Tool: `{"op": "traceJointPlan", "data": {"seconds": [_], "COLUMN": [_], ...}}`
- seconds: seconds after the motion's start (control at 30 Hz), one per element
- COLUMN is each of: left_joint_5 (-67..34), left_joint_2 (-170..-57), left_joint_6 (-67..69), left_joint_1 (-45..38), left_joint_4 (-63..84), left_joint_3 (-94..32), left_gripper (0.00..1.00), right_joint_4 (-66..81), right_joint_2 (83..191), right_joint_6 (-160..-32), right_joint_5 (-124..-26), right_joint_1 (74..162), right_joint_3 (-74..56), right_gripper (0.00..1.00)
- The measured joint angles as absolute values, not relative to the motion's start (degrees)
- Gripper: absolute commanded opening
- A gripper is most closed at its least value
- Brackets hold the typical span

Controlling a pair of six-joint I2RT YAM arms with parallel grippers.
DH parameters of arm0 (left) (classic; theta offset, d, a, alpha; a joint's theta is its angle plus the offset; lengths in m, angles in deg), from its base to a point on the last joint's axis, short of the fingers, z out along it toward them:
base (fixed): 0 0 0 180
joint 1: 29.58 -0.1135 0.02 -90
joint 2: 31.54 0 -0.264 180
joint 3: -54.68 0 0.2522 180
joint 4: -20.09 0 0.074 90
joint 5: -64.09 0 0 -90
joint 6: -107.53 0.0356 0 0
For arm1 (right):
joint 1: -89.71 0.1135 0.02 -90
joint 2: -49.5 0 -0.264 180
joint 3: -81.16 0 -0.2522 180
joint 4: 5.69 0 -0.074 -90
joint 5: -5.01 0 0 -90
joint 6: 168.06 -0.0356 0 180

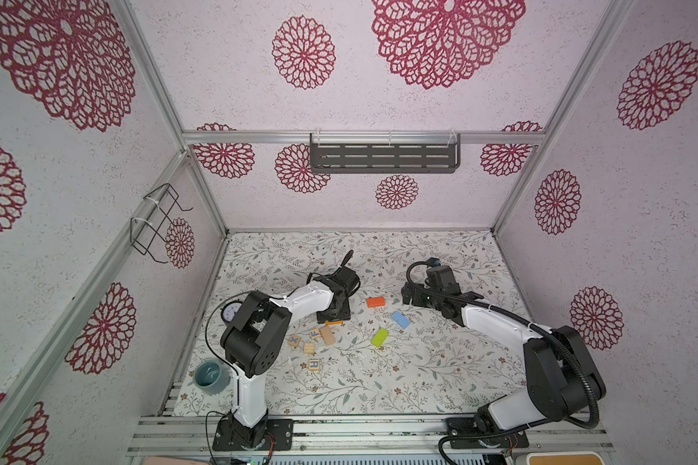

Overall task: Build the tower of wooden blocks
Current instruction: 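Carry the 'Supermarket' block with the left gripper toward the right gripper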

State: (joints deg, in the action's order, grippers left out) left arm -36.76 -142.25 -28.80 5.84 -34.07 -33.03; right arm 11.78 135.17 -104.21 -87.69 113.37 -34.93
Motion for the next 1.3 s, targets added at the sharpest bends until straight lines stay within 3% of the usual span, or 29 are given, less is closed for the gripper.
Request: {"op": "traceJointPlan", "data": {"seconds": [0.37, 0.73, 1.3], "left_joint_5": [-36.1, -36.3, -37.9], "left_joint_2": [-142.6, -153.6, -161.2], "left_joint_6": [-28.5, -31.7, -39.4], "left_joint_1": [8.3, 13.6, 17.8], "left_joint_4": [-38.7, -42.9, -46.0], "left_joint_3": [-44.6, -58.7, -66.9], "left_gripper": [0.57, 0.56, 0.56], "right_joint_4": [9.5, 8.0, 6.5], "right_joint_2": [135.2, 135.2, 133.2], "right_joint_6": [-105.8, -108.8, -112.1], "right_joint_5": [-84.3, -82.7, -80.1], "right_joint_1": [109.6, 103.2, 100.7], "right_joint_3": [-36.3, -39.6, -41.4], "right_gripper": [0.99, 0.99, 0.99]}}
